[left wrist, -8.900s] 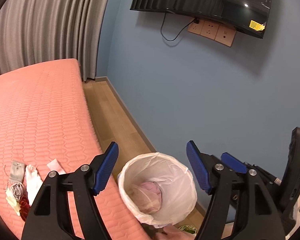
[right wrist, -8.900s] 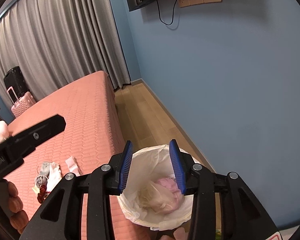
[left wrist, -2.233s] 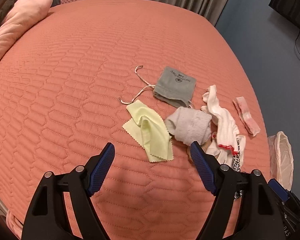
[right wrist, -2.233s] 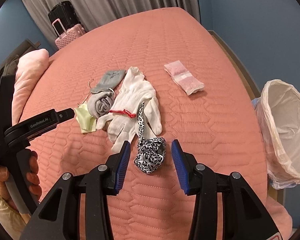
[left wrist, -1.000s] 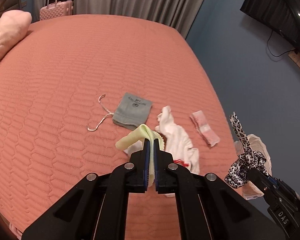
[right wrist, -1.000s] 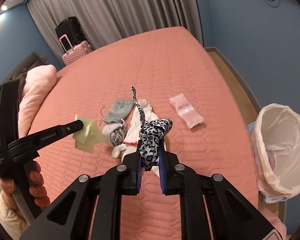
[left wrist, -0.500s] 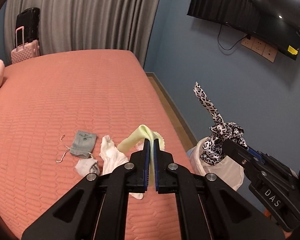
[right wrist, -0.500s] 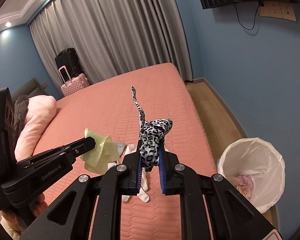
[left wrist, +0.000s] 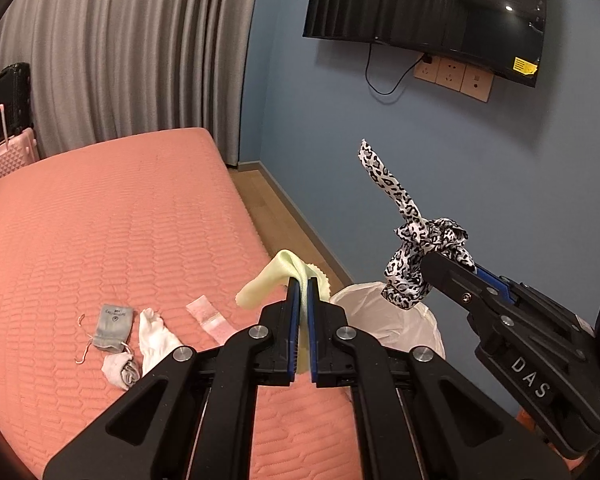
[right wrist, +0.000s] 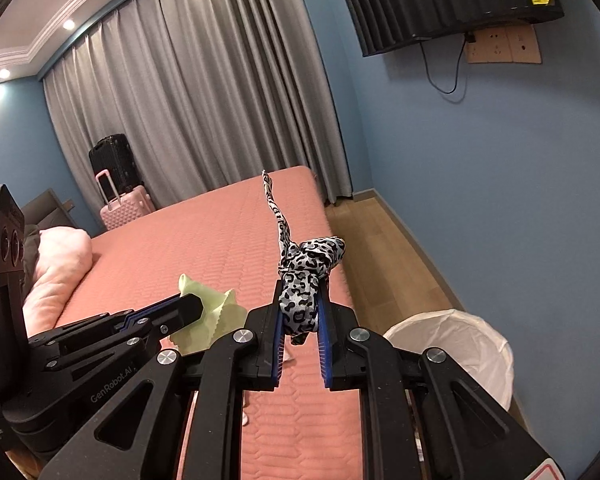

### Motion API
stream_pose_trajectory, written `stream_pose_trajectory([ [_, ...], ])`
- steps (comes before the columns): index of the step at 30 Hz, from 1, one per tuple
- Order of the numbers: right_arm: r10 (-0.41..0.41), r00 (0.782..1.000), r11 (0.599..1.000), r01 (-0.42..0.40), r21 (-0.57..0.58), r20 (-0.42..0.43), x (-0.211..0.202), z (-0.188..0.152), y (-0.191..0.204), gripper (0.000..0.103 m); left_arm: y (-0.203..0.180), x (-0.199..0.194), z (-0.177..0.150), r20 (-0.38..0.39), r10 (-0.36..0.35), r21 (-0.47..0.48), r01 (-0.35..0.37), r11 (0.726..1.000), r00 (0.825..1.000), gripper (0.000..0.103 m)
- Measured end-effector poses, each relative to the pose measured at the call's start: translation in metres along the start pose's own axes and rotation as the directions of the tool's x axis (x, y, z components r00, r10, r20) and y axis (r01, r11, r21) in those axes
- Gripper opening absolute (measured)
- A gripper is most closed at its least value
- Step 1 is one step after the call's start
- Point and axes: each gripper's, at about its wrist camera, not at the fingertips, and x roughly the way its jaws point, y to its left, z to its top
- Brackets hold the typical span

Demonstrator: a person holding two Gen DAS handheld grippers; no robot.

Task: Collect trash
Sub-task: 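Carry the leopard scrunchie and yellow cloth toward the bin with both tools, then open both tools to drop the scrunchie and cloth into the bin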

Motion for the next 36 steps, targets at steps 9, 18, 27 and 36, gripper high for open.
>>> stream_pose_trajectory([
  [9,-0.052,0.998,0.998,0.05,0.044,0.026,-0.014,0.006,-0.036,0.013,-0.044,0.009,0.011,0.002,-0.047,0.081,0.047,0.996,0.999,0.004],
  [18,-0.095,0.995,0.993,0.093,0.073,0.033,-0.019,0.006,-0.061,0.013,-0.075,0.021,0.015,-0.018,-0.094,0.131,0.096,0.987,0.995,0.004],
  [27,-0.126,0.992,0.988,0.122,0.097,0.03,-0.02,0.002,-0.077,0.013,-0.092,0.038,0.016,-0.052,-0.135,0.13,0.141,0.981,0.989,0.004],
  [36,-0.15,0.989,0.982,0.147,0.117,0.014,-0.014,-0.004,-0.088,0.013,-0.102,0.058,0.017,-0.082,-0.153,0.113,0.162,0.98,0.985,0.005],
])
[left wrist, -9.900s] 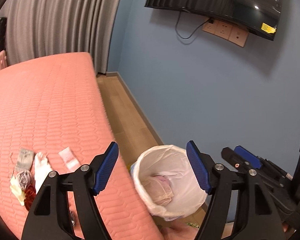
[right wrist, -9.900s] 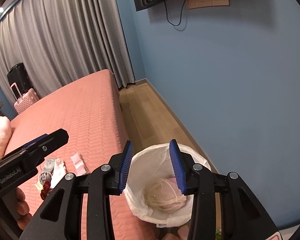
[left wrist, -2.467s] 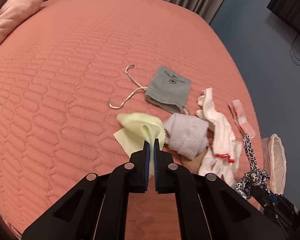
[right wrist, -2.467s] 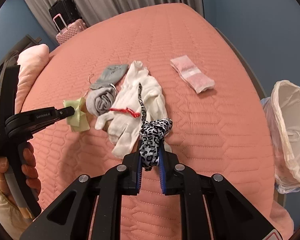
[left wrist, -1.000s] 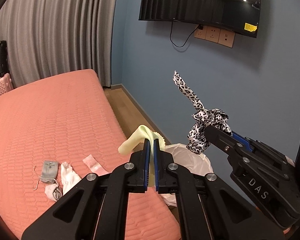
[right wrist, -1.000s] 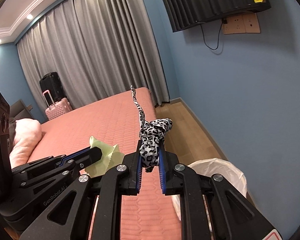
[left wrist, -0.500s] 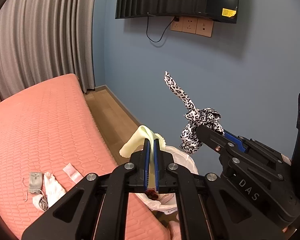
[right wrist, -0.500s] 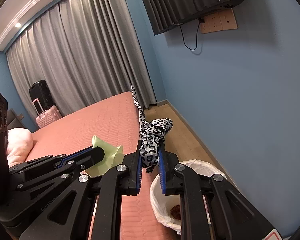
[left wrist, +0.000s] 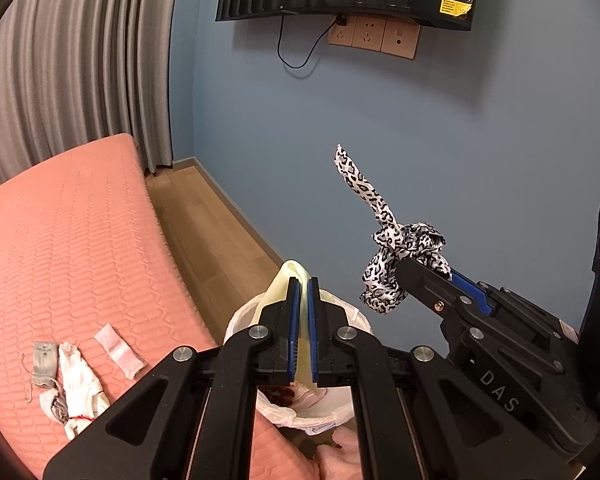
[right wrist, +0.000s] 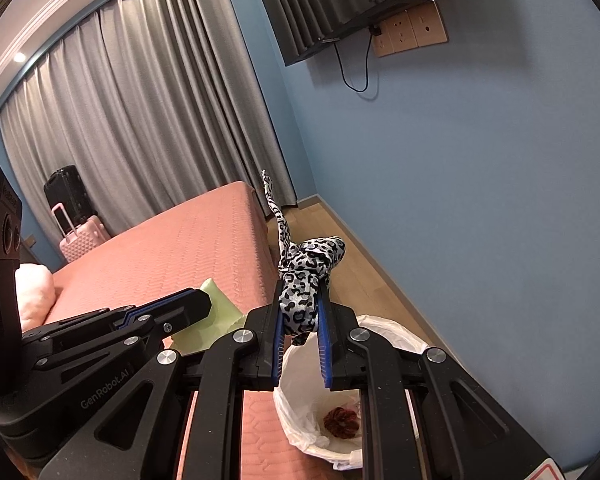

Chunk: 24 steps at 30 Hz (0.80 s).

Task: Collect trash
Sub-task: 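Open both tools to drop the scrunchie and cloth into the bin, then move both tools back over the items on the bed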

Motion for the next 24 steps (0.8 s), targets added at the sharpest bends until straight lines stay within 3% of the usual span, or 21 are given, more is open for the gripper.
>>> stream_pose_trajectory([
  [5,-0.017,1.0,1.0,0.017,0.002,-0.013,0.01,-0.002,-0.003,0.015,0.002,0.011,0.004,0.003,-0.026,-0.028,0.026,0.999,1.0,0.005],
  [7,-0.026,1.0,1.0,0.026,0.008,-0.018,0.014,-0.004,-0.005,0.017,0.005,0.017,0.006,-0.009,-0.026,-0.042,0.026,0.999,1.0,0.014],
  [9,-0.034,0.999,0.999,0.035,0.017,-0.022,0.017,-0.005,-0.006,0.018,0.008,0.02,0.006,-0.016,0.002,-0.053,-0.002,0.999,1.0,0.053],
  [11,-0.038,0.999,0.999,0.038,0.027,-0.022,0.02,-0.007,-0.009,0.024,0.013,0.018,0.005,0.006,0.035,-0.079,-0.035,0.996,0.999,0.066],
  [24,-0.025,0.999,0.999,0.026,0.027,-0.035,0.024,-0.019,0.006,0.035,0.048,0.006,-0.011,0.003,0.075,-0.164,-0.073,0.984,0.997,0.067],
])
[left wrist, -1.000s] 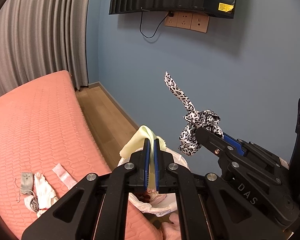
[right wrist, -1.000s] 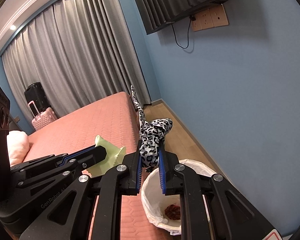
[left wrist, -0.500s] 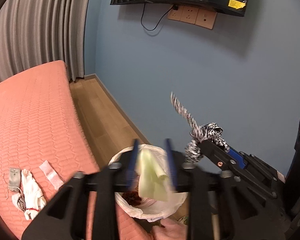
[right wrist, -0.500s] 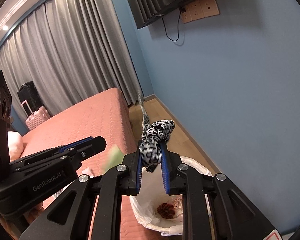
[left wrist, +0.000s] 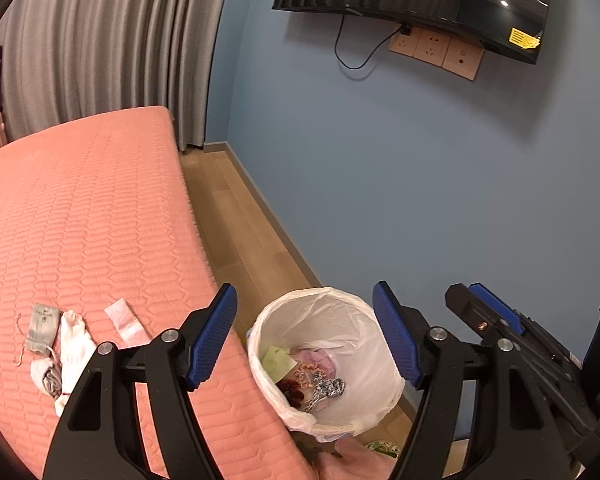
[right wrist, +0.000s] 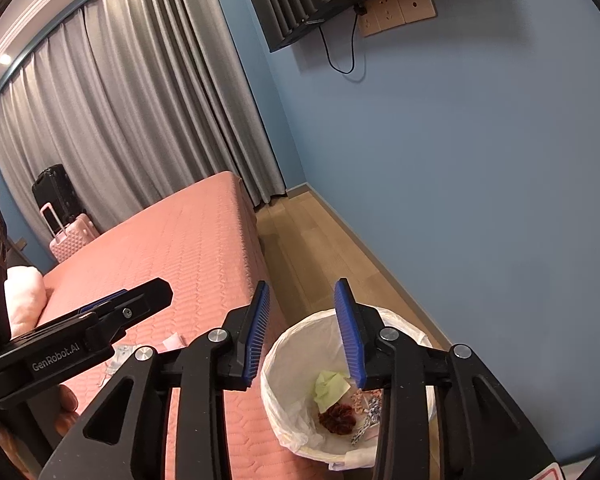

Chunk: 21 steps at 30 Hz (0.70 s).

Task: Collect trash
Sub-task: 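Move both tools back over the items on the bed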

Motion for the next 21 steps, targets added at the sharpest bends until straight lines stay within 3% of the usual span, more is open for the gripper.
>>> stream_pose_trajectory([
  [3,0.013,1.0,1.0,-0.013,-0.011,-0.007,0.0,-0.004,0.011,0.04,0.015,-0.004,-0.004,-0.002,0.015,-0.036,-0.015,0.999,1.0,0.067],
  [16,0.118,0.987,0.985,-0.129,-0.11,-0.106,0.009,-0.046,0.094,0.043,0.104,-0.031,-0.034,-0.018,0.151,-0.174,-0.151,0.973,0.988,0.067],
  [21,0.149,0.976,0.973,-0.173,-0.151,-0.156,0.017,-0.063,0.127,0.043,0.148,-0.042,-0.051,-0.035,0.21,-0.239,-0.213,0.947,0.977,0.077],
])
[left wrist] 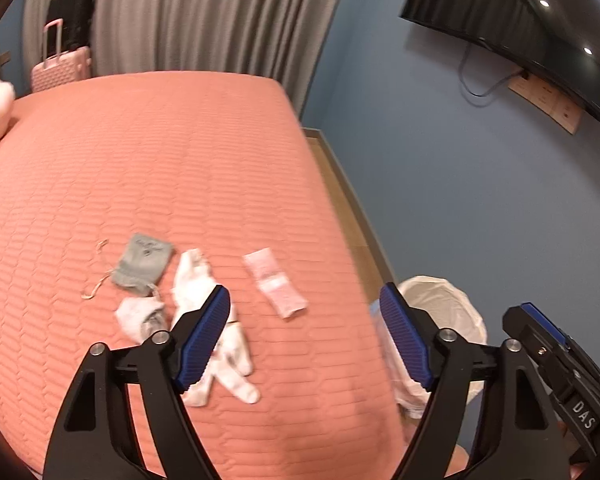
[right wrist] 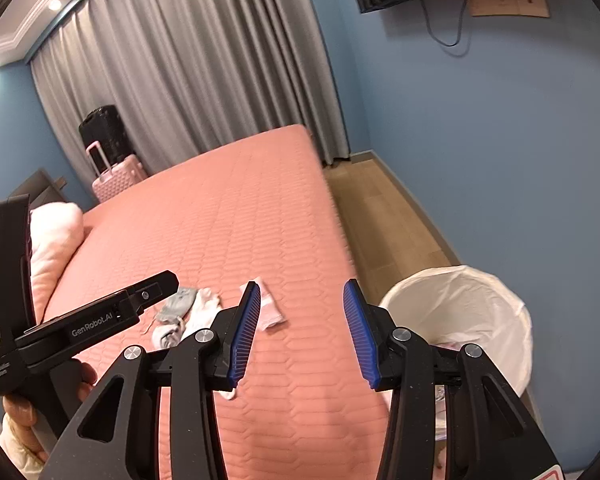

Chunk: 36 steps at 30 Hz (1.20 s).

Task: Collect trash
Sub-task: 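Move both tools back over the items on the bed, then grasp the grey sock with the left tool while the right tool grasps the white glove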

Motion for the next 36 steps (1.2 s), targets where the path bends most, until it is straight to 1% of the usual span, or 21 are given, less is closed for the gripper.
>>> stream_pose_trajectory([
  [4,0.029,0.999,0.999,-0.031,-0.033,-0.041,0.019,-0.006,0.028,0.043,0.04,0.003,-0.005,-0.016,0.059,-0.064,-0.06,0.996,0.998,0.084],
  [9,0.06,0.993,0.995,-0.067,-0.07,-0.098,0.051,-0.015,0.061,0.043,0.089,0.013,-0.014,-0.061,0.114,-0.134,-0.121,0.984,0.992,0.084],
  [12,0.072,0.989,0.993,-0.084,-0.087,-0.133,0.072,-0.022,0.077,0.043,0.119,0.021,-0.021,-0.094,0.124,-0.169,-0.139,0.976,0.988,0.084],
  [16,0.088,0.979,0.99,-0.107,-0.097,-0.182,0.1,-0.031,0.095,0.043,0.146,0.033,-0.028,-0.13,0.133,-0.196,-0.157,0.968,0.982,0.084],
  [21,0.091,0.967,0.987,-0.12,-0.111,-0.237,0.136,-0.042,0.112,0.043,0.167,0.052,-0.033,-0.174,0.114,-0.229,-0.153,0.961,0.978,0.084],
  [28,0.081,0.951,0.983,-0.127,-0.136,-0.3,0.181,-0.055,0.126,0.043,0.179,0.082,-0.04,-0.225,0.087,-0.258,-0.146,0.955,0.97,0.083],
  [31,0.075,0.941,0.982,-0.127,-0.14,-0.331,0.198,-0.061,0.125,0.043,0.183,0.092,-0.042,-0.242,0.061,-0.271,-0.127,0.954,0.968,0.077],
  [32,0.07,0.938,0.982,-0.125,-0.142,-0.339,0.203,-0.063,0.124,0.043,0.185,0.095,-0.043,-0.249,0.053,-0.277,-0.124,0.953,0.967,0.073],
  [33,0.066,0.936,0.982,-0.123,-0.145,-0.347,0.207,-0.066,0.124,0.043,0.187,0.098,-0.045,-0.256,0.042,-0.287,-0.117,0.951,0.966,0.067],
  [36,0.06,0.927,0.981,-0.123,-0.149,-0.371,0.221,-0.072,0.125,0.043,0.191,0.102,-0.048,-0.263,-0.005,-0.32,-0.083,0.944,0.965,0.06],
])
